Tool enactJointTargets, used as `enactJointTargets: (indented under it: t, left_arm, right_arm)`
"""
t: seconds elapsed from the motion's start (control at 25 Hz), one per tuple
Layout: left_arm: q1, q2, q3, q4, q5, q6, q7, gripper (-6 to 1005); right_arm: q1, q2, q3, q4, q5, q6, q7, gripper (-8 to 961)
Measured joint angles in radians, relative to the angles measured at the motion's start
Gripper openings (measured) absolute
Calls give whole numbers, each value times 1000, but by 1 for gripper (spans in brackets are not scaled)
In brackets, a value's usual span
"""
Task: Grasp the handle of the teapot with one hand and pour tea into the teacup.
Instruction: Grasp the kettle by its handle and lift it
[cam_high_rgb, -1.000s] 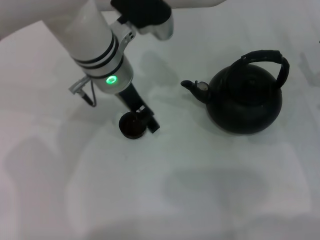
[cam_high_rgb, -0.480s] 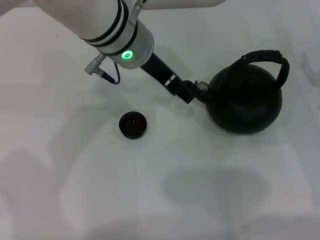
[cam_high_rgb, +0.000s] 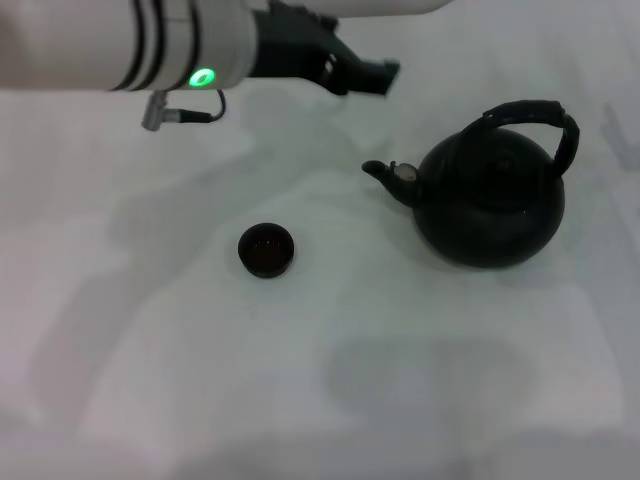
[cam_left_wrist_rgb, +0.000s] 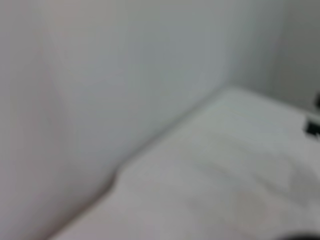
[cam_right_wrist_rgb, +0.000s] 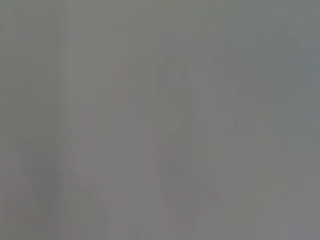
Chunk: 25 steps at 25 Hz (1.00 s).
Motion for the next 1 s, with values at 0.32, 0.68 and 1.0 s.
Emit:
enactJointTargets:
  t: [0.32, 0.68, 1.0]
  left_arm:
    - [168, -1, 25, -184, -505, -452, 340, 872]
    - [194, -2, 11, -335, -989, -579, 735, 867]
    - [180, -5, -28, -349, -1102, -568, 1003, 862]
  right_arm:
    - [6, 0, 0, -9, 2, -9, 2, 866]
    - [11, -1, 0, -11, 38, -17, 16, 866]
    - [12, -2, 0, -6, 38, -15, 20, 866]
